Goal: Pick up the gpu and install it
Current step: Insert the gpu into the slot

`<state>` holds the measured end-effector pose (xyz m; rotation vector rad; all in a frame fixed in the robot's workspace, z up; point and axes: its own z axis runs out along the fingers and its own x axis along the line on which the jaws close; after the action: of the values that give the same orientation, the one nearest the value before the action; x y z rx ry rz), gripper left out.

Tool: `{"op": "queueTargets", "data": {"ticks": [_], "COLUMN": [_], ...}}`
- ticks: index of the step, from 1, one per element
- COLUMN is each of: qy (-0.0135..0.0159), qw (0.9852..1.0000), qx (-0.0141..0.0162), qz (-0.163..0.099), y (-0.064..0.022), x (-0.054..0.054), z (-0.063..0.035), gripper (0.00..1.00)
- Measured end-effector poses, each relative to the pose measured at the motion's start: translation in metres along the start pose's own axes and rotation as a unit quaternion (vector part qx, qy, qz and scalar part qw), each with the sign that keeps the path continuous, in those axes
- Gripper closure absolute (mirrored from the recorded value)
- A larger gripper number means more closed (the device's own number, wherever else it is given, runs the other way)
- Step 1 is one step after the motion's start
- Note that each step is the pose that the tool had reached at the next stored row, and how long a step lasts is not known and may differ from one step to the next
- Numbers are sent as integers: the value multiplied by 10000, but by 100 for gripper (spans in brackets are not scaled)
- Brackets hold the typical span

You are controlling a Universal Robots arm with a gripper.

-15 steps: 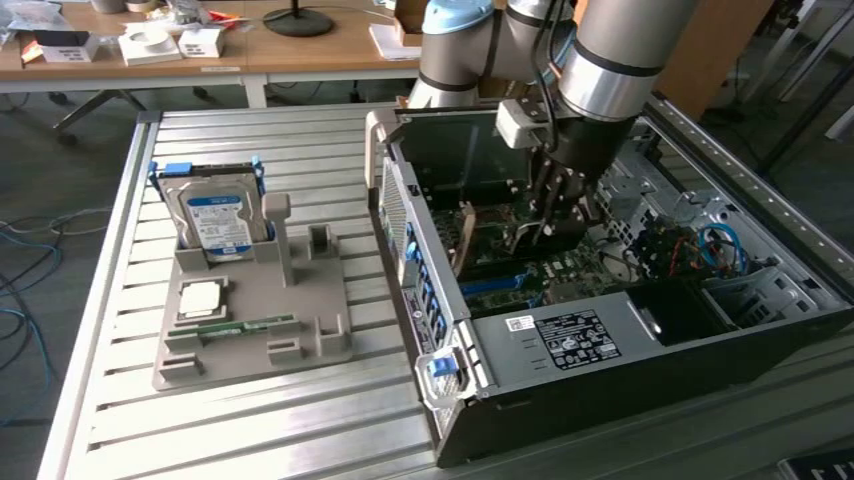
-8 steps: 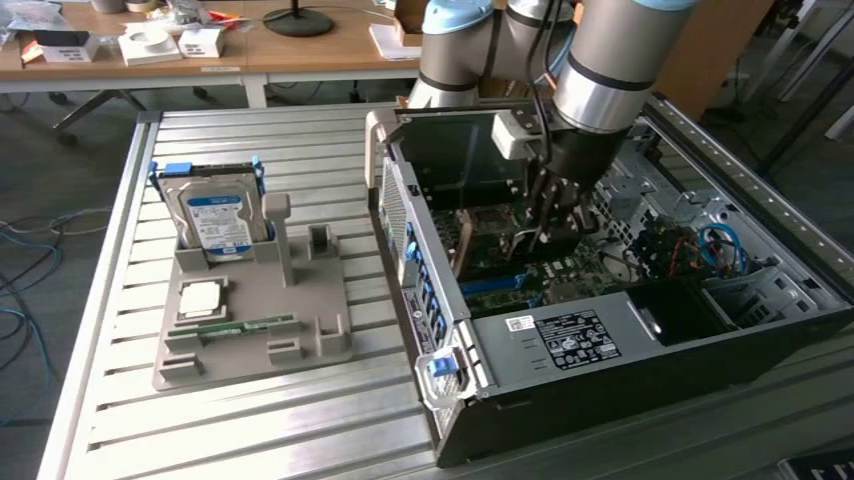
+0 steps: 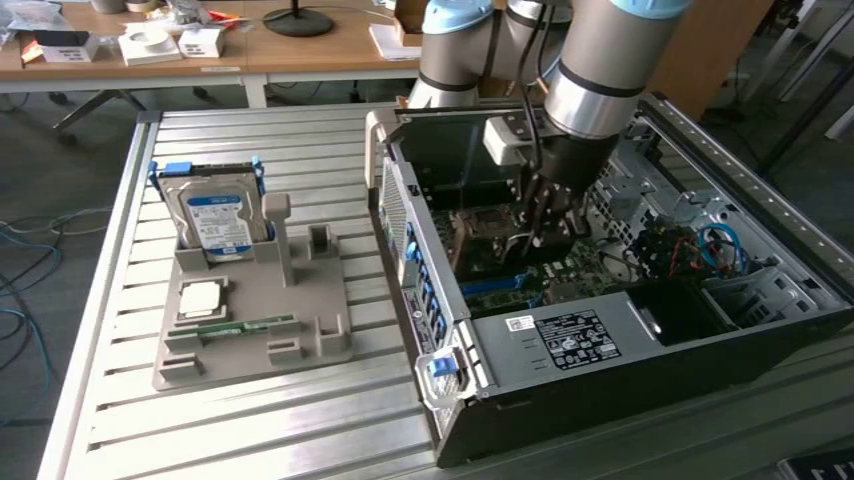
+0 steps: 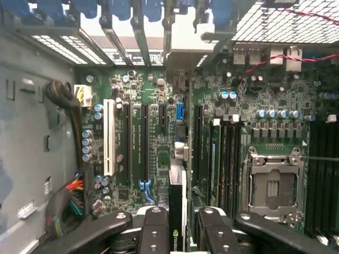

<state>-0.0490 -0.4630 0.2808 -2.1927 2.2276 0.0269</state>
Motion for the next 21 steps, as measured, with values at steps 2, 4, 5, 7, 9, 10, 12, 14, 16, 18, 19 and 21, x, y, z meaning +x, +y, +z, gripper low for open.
{"op": "queueTargets", "data": {"ticks": [2,4,5,7,9,10,12,14,16,18,19,21], "qy": [0,1,2,1,0,0,0,2,3,1,1,2], "qw": [10000,10000,10000,10000,10000,10000,10000,10000,10000,10000,10000,10000], "qx": [0,-1,-1,0,0,0,0,-1,-1,1,0,0], "qz": [0,0,-1,0,1,0,0,-1,0,1,0,0], "y": [12,14,14,36,57,64,73,73,73,86,92,97], "x": [1,1,2,2,2,2,3,3,3,3,3,3], "z": [29,30,30,40,50,56,73,78,78,94,106,116], "gripper": [74,74,74,74,74,74,74,74,74,74,74,74]}}
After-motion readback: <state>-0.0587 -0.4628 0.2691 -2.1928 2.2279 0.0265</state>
